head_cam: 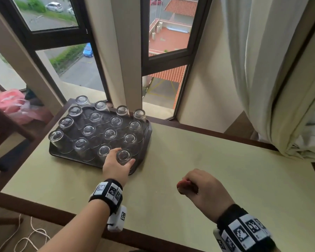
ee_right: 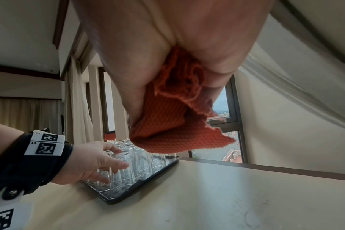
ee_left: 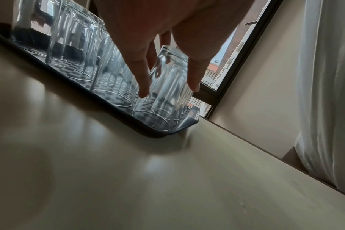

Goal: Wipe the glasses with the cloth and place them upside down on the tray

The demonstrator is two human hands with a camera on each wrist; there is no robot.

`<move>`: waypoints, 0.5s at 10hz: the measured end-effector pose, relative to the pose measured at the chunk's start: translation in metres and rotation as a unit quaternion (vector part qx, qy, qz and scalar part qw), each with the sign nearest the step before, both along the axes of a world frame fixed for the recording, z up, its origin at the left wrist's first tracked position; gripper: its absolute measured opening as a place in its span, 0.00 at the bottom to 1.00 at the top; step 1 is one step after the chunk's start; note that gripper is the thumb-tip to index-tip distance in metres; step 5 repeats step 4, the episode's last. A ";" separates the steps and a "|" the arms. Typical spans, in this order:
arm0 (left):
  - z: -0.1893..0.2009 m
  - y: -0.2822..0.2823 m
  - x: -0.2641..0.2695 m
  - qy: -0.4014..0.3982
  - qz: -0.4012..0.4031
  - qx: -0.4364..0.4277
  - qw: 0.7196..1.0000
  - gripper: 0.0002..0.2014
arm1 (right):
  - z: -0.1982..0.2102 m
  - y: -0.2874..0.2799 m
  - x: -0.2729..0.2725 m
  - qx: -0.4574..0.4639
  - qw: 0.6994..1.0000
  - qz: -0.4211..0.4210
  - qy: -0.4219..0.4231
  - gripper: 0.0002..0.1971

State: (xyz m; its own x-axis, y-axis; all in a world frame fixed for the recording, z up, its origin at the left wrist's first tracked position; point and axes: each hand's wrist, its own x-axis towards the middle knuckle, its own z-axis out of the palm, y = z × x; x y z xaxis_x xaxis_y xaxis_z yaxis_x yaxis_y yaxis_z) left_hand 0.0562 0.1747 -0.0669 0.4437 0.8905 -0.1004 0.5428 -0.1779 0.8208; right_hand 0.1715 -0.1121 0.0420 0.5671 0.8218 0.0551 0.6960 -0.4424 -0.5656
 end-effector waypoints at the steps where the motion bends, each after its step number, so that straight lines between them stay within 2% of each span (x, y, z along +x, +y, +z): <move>1: 0.002 -0.001 0.002 0.009 -0.002 0.005 1.000 0.33 | 0.000 -0.010 0.000 0.002 1.000 -0.012 0.007 0.09; 3: 0.014 -0.009 0.004 0.039 -0.016 0.015 0.999 0.41 | -0.004 -0.038 0.000 0.009 0.999 -0.045 0.022 0.10; 5: 0.019 -0.013 0.003 0.048 0.004 0.029 0.998 0.40 | -0.004 -0.058 0.000 0.031 0.996 -0.078 0.040 0.10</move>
